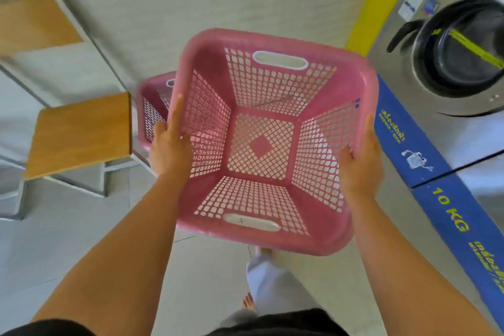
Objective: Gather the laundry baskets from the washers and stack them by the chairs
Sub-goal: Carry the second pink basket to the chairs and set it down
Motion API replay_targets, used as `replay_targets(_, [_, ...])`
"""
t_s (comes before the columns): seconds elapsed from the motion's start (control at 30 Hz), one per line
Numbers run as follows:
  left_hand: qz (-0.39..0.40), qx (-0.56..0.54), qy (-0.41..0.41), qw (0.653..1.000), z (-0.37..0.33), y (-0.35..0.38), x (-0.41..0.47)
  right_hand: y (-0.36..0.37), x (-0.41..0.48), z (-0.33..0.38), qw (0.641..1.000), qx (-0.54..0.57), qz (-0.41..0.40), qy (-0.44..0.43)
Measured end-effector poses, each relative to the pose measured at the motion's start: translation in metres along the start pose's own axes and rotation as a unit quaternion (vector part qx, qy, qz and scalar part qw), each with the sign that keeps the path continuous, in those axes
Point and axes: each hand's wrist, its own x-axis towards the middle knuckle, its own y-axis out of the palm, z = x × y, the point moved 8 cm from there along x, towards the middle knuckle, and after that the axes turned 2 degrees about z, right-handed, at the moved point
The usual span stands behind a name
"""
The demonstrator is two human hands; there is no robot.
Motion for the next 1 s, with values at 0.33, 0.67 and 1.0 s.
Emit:
replay_targets(0.33, [-0.146,-0.023,-0.078,0.986,0.049,-0.040,0.099,0.088,0.095,0.123,0.991,0.075,-0.011,-0.107])
replay_targets(0.67, [-0.166,-0.006,-0.156,0.974,0.127,-0.052,0.178,0.215,0.139,0.216,0.984,0.067,0.057,-0.155])
replay_targets(1.0, [-0.068,0.012,-0.160,0.985,0.208,-0.014,0.316,0.376,0.177,0.275,0.983,0.026,0.120,-0.135])
